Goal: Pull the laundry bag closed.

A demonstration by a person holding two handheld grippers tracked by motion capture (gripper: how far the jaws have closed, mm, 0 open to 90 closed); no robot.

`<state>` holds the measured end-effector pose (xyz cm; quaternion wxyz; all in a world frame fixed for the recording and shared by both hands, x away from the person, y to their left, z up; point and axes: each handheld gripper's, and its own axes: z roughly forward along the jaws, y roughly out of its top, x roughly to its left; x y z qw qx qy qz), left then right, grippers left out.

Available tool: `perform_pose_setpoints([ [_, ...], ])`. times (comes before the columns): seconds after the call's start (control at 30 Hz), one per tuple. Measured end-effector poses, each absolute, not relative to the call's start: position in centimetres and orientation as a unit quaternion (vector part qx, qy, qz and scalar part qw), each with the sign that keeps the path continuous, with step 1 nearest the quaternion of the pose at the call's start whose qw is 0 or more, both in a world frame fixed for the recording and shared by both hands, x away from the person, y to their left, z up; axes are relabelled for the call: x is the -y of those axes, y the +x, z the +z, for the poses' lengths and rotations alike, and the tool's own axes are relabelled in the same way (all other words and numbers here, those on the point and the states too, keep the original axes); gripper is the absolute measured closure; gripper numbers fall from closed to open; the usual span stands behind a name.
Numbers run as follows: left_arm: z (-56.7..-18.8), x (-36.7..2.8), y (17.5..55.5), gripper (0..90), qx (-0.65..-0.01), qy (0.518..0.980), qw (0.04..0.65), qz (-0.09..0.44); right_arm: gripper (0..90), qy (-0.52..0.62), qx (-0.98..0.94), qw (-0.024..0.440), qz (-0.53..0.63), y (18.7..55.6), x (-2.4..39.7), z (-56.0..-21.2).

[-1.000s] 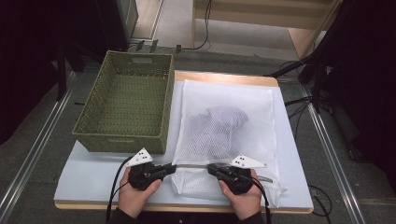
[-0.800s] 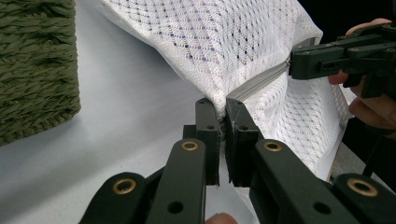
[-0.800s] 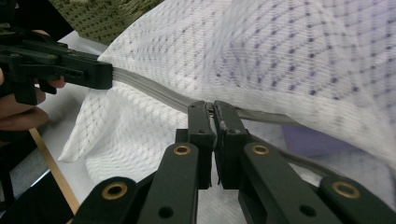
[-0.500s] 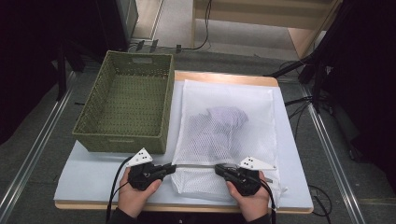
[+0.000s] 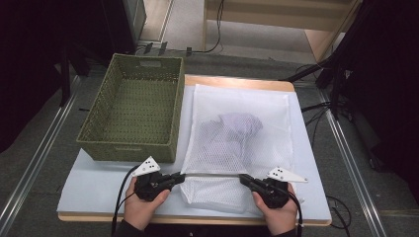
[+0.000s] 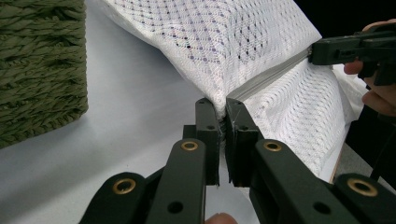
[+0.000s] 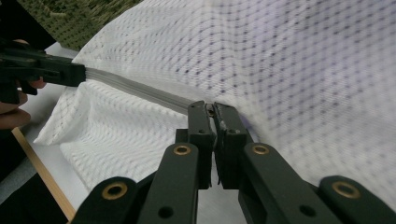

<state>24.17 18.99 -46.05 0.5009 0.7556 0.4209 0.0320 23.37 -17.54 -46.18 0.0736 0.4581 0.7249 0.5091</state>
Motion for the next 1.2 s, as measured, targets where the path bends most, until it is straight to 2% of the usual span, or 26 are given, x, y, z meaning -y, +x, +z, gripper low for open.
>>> perform_pose_setpoints([
  [1.2, -46.1, -19.0, 24.1, 85.9, -0.422, 0.756, 0.499, 0.033, 87.7, 0.529, -0.675, 0.122, 0.5, 22.0, 26.3, -46.5],
])
